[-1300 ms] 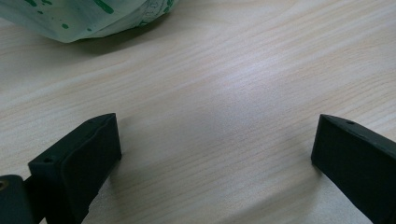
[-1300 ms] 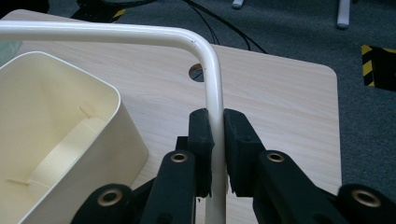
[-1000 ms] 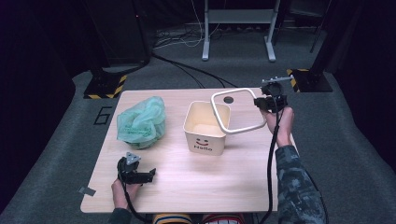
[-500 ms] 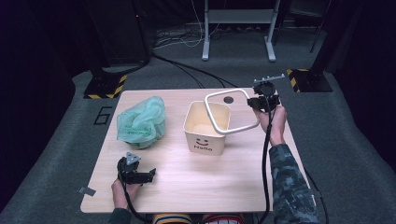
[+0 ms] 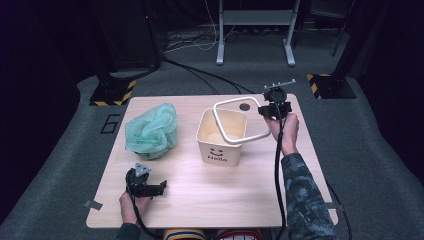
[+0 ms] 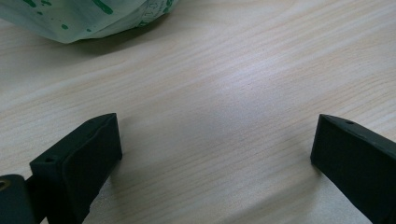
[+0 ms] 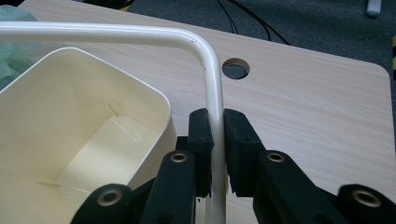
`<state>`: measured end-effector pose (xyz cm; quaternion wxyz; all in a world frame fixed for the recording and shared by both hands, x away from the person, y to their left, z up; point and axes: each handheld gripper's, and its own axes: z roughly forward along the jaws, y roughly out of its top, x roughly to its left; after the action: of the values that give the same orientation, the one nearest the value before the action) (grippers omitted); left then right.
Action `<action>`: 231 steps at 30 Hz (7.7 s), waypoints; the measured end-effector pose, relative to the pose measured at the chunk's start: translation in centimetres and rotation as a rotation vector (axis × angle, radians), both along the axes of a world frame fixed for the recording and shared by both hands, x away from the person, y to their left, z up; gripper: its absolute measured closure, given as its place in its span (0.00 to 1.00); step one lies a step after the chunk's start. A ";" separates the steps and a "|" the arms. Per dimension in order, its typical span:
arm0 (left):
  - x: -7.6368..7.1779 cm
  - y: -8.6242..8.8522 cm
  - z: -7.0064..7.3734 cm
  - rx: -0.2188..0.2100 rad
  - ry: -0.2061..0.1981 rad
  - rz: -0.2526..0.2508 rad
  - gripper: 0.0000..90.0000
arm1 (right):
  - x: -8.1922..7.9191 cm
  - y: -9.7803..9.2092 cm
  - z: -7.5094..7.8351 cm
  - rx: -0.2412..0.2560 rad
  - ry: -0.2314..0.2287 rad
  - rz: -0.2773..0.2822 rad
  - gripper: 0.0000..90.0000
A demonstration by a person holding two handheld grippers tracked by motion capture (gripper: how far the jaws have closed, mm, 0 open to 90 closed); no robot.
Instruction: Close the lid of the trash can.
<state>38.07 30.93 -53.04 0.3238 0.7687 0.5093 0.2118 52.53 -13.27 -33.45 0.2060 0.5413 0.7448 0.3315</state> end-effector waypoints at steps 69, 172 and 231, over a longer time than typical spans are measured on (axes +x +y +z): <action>0.0 -1.6 1.9 -0.064 -0.021 -0.058 0.05 | -2.6 1.0 -4.2 -0.022 -0.020 0.024 0.48; 18.6 -13.3 13.7 -0.145 0.179 -0.162 0.76 | 0.1 5.2 -5.4 0.071 0.045 0.058 0.67; 6.6 -7.0 15.2 -0.093 -0.077 -0.197 0.09 | -6.6 0.5 -2.1 0.051 -0.142 0.216 0.05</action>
<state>44.66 23.92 -37.88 0.3977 0.7905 0.4275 0.1846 45.97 -12.75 -35.57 0.2075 0.4384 0.7735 0.4079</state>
